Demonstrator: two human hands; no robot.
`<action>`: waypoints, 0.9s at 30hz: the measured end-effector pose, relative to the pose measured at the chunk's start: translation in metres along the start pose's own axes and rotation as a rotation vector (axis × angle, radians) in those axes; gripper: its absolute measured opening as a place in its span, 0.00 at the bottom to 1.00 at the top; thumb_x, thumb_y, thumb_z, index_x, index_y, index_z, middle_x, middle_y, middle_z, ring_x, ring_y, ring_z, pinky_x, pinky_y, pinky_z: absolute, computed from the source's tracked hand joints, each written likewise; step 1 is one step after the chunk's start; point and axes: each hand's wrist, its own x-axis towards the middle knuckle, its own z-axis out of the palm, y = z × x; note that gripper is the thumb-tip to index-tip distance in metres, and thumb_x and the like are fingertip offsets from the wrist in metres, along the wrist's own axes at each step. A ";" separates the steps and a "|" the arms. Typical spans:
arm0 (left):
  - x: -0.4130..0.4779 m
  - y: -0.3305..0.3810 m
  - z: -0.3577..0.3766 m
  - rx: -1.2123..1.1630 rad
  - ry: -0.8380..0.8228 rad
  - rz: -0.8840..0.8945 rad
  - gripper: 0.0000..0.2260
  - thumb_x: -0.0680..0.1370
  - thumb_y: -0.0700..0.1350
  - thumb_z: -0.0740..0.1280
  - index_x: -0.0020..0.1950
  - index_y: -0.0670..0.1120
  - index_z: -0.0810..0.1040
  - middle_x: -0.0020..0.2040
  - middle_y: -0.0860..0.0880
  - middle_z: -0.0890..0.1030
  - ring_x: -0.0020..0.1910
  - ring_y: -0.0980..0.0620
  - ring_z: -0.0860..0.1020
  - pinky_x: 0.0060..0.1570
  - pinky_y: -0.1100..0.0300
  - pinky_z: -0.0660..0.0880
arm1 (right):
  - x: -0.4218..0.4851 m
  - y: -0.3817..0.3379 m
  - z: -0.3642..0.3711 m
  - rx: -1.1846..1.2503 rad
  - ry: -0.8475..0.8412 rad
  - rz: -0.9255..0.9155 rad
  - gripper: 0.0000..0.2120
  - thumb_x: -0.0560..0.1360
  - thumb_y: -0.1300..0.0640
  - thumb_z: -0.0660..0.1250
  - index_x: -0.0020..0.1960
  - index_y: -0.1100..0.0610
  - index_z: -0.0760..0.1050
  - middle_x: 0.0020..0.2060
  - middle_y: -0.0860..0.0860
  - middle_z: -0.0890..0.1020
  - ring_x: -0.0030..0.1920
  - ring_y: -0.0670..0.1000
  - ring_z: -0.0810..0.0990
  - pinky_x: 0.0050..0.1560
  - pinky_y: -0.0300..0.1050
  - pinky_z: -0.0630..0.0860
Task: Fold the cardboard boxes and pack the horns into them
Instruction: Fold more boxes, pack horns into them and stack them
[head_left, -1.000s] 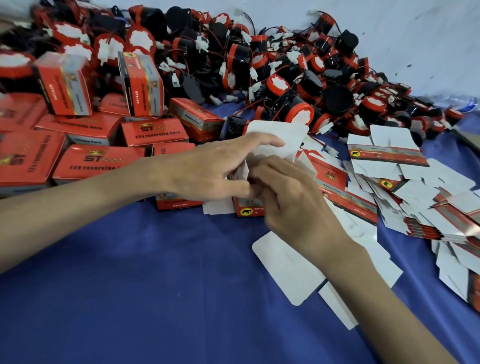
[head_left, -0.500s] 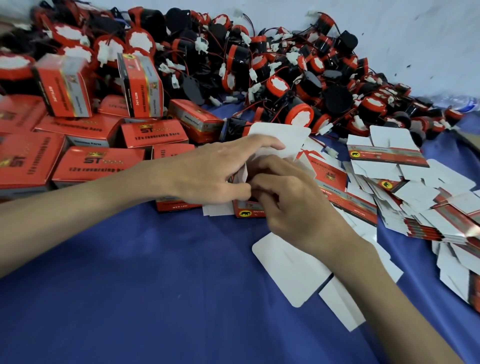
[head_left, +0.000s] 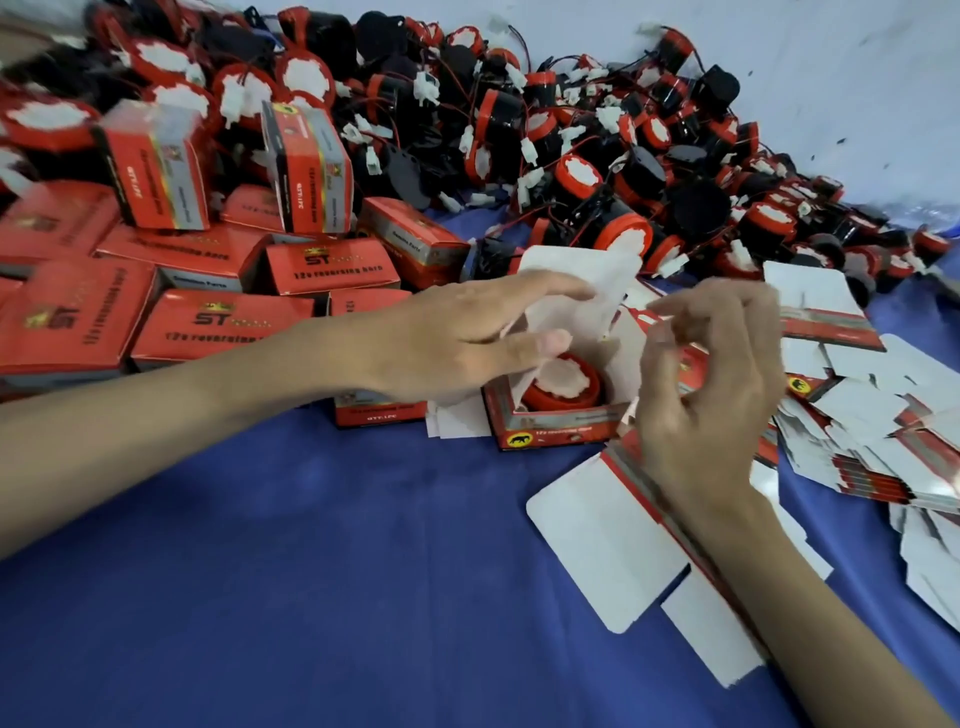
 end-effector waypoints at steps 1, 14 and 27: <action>0.002 -0.002 0.000 -0.004 -0.012 0.036 0.23 0.81 0.58 0.55 0.74 0.54 0.63 0.41 0.67 0.75 0.39 0.63 0.73 0.42 0.69 0.68 | 0.000 0.004 -0.001 0.054 -0.036 0.028 0.07 0.74 0.65 0.59 0.45 0.66 0.76 0.42 0.55 0.74 0.42 0.46 0.71 0.42 0.34 0.68; 0.008 -0.008 0.006 0.047 0.148 0.126 0.48 0.73 0.45 0.74 0.79 0.53 0.41 0.76 0.61 0.53 0.69 0.73 0.53 0.65 0.79 0.51 | -0.006 0.004 -0.002 0.229 -0.490 0.051 0.15 0.79 0.55 0.60 0.50 0.62 0.82 0.50 0.52 0.84 0.53 0.50 0.81 0.54 0.50 0.75; 0.001 -0.001 0.008 0.206 0.288 0.400 0.13 0.74 0.46 0.74 0.55 0.41 0.82 0.54 0.50 0.83 0.52 0.55 0.81 0.52 0.56 0.78 | -0.005 0.006 -0.015 0.517 -0.532 0.390 0.12 0.76 0.47 0.61 0.55 0.47 0.79 0.49 0.40 0.84 0.53 0.39 0.80 0.50 0.28 0.71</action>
